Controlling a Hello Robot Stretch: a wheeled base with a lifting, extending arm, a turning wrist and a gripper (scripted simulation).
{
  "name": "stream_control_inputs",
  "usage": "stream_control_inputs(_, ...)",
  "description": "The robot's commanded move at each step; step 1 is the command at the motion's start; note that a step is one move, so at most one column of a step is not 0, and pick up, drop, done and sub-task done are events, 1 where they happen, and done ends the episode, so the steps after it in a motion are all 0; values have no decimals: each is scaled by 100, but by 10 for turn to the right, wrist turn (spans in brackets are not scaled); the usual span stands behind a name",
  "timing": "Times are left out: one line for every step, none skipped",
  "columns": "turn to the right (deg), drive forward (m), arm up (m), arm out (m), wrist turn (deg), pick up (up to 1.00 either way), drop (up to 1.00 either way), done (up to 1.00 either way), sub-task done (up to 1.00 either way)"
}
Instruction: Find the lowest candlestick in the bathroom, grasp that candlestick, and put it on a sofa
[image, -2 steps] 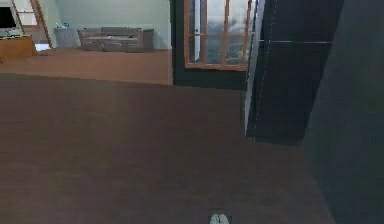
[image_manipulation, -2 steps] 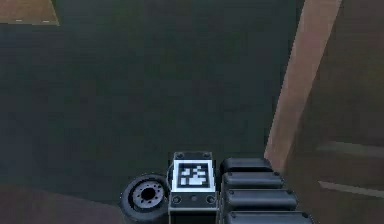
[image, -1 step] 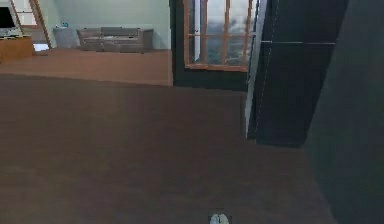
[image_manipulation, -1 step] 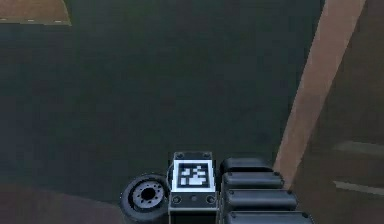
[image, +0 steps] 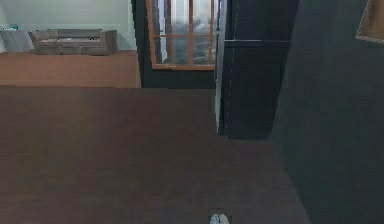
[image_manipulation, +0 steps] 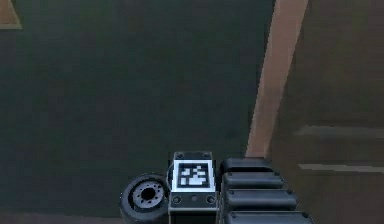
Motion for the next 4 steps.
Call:
stream_control_inputs(0,40,0,0,0,0,0,0,0)
stream_control_inputs(-330,0,0,0,0,0,0,0,0)
stream_control_inputs(0,100,0,0,0,0,0,0,0)
stream_control_inputs(0,100,0,0,0,0,0,0,0)
